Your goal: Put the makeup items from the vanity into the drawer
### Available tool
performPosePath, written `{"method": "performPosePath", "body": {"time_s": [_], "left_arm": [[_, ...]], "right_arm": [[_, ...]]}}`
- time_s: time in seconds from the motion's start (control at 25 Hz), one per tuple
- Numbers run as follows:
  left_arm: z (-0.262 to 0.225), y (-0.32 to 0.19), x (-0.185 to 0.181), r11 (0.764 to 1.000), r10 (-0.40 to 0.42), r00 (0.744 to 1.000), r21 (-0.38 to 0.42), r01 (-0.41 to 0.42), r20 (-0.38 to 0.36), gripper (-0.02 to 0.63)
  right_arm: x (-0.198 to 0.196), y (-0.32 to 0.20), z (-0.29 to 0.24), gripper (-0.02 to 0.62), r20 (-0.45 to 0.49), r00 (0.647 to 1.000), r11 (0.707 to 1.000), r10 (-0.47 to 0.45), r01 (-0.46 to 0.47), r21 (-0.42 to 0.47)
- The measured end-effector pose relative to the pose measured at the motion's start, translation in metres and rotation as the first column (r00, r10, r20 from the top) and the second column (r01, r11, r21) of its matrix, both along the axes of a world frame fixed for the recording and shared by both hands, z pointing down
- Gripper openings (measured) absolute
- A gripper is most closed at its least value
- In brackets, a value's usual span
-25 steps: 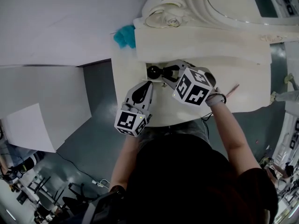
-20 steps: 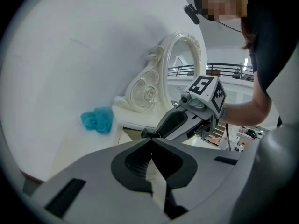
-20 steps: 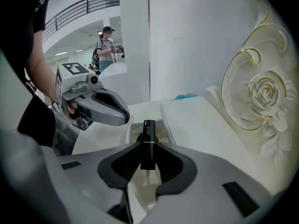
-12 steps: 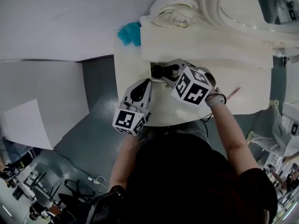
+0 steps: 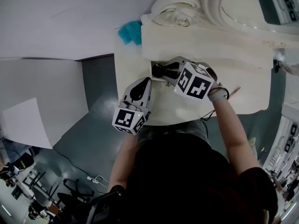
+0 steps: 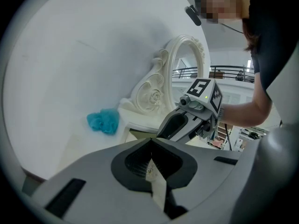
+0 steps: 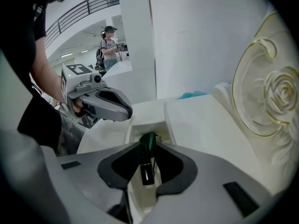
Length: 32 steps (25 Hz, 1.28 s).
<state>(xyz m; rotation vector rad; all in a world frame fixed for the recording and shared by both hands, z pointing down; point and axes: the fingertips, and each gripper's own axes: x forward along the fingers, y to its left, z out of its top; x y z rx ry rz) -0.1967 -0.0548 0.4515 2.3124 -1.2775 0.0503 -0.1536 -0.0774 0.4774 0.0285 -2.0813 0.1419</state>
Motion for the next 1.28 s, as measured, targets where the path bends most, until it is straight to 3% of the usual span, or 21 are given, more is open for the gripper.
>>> {"method": "performPosePath", "body": {"time_s": [0.44,0.76,1.28], "left_arm": [[-0.001,0.001,0.005,1.000,0.012,1.000,0.003,-0.012,-0.003,0.012],[-0.006,0.002,0.019,0.999,0.048,0.999,0.010,-0.048,0.001,0.012],[-0.012,0.005,0.083,0.975,0.219,0.976,0.023,-0.219,-0.005,0.012]], "right_arm": [[0.003,-0.002,-0.006,0.107,0.036,0.999,0.999,0.036,-0.037,0.032],[0.014,0.000,-0.022,0.029,0.114,0.989,0.992,0.100,-0.108,0.072],[0.067,0.018,-0.041,0.021,0.236,0.923,0.944,0.305,-0.326,0.052]]}}
